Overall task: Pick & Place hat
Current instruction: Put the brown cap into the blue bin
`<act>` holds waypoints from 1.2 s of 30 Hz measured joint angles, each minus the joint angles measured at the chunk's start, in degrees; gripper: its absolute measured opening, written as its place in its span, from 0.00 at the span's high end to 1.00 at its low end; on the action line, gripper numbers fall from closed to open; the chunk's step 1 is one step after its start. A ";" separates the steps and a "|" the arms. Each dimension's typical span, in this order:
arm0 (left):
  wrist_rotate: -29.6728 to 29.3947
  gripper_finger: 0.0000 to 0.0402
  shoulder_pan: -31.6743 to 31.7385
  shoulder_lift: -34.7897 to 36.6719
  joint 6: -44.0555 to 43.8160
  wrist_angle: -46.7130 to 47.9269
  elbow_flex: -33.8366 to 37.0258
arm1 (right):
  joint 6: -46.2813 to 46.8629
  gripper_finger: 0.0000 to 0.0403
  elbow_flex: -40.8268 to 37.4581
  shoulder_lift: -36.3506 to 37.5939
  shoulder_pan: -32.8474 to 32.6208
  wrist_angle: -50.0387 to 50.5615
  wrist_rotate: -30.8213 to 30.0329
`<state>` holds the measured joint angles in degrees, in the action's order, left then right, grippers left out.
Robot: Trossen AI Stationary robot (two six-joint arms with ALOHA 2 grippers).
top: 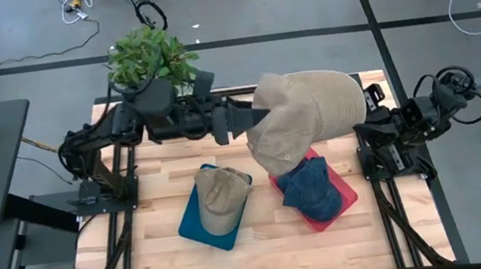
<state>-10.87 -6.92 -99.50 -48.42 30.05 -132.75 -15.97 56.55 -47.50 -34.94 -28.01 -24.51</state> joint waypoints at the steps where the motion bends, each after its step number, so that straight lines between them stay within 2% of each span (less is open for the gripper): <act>1: 1.22 0.24 0.00 -0.05 0.05 -0.55 0.00 | -0.13 0.99 0.00 0.06 0.00 0.24 -0.50; 11: 8.21 0.24 -1.53 0.15 5.52 -8.70 0.00 | -2.22 0.99 0.00 0.36 0.02 0.35 -6.40; 19: 8.19 0.25 -2.34 0.12 7.08 -7.75 0.00 | -3.80 0.99 0.00 0.35 0.00 -2.73 -7.48; 23: 8.11 0.30 -2.27 0.12 9.18 -7.52 0.00 | -4.50 0.99 0.00 0.38 0.00 -2.91 -8.04; 27: 8.17 0.44 -2.29 0.12 11.73 -6.53 0.00 | -4.50 0.99 0.00 0.09 0.00 -2.80 -8.36; 30: 8.11 0.61 -2.23 0.12 13.39 -5.22 -0.01 | -4.50 0.99 0.00 0.01 0.00 -2.38 -9.46; 34: 8.33 0.90 -2.25 0.10 15.30 -3.67 -0.01 | -3.98 0.98 0.00 0.01 0.00 -2.40 -9.39; 36: 9.10 0.97 -1.97 0.10 16.06 -3.07 -0.02 | -2.02 0.98 0.00 0.01 0.00 -2.39 -9.30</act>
<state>-1.77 -8.89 -99.39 -32.36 26.98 -132.77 -17.99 56.55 -47.48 -34.94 -30.40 -33.82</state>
